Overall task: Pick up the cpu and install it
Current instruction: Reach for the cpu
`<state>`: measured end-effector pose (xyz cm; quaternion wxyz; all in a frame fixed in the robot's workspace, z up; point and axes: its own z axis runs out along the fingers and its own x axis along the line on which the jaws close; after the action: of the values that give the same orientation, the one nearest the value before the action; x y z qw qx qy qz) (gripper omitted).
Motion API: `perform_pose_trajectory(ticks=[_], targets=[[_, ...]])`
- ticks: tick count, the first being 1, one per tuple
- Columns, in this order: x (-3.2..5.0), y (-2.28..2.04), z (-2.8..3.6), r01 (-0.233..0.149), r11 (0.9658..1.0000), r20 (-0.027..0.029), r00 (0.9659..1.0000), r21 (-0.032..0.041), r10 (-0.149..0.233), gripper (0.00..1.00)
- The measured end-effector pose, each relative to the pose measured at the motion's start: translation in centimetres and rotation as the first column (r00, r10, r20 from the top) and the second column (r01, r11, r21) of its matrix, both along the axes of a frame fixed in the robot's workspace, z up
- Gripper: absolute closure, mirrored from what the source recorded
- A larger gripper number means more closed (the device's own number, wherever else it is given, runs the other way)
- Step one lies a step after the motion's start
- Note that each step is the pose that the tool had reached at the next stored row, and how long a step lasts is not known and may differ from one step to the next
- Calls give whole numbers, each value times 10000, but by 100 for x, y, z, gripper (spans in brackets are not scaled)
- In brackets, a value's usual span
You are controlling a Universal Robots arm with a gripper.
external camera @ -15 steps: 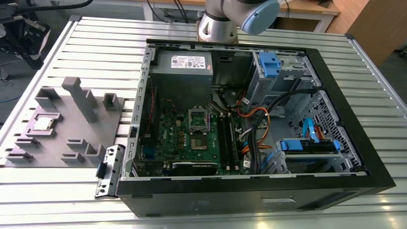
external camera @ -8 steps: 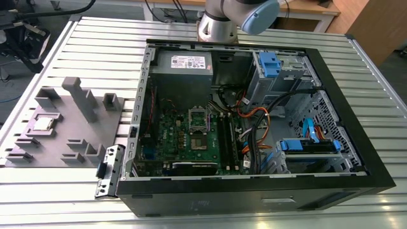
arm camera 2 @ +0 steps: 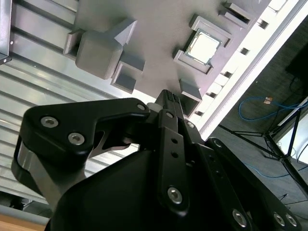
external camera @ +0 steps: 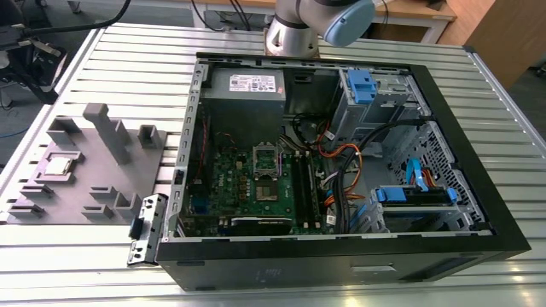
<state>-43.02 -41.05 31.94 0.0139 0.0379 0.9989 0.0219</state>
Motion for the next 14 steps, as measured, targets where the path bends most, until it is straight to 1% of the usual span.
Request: perform_pose_trajectory(ticks=[7, 14], targets=[[-25, -8, -78, 0, 10000, 1, 10000, 0, 0, 89], [-45, -11, -128, 0, 10000, 1, 10000, 0, 0, 89]])
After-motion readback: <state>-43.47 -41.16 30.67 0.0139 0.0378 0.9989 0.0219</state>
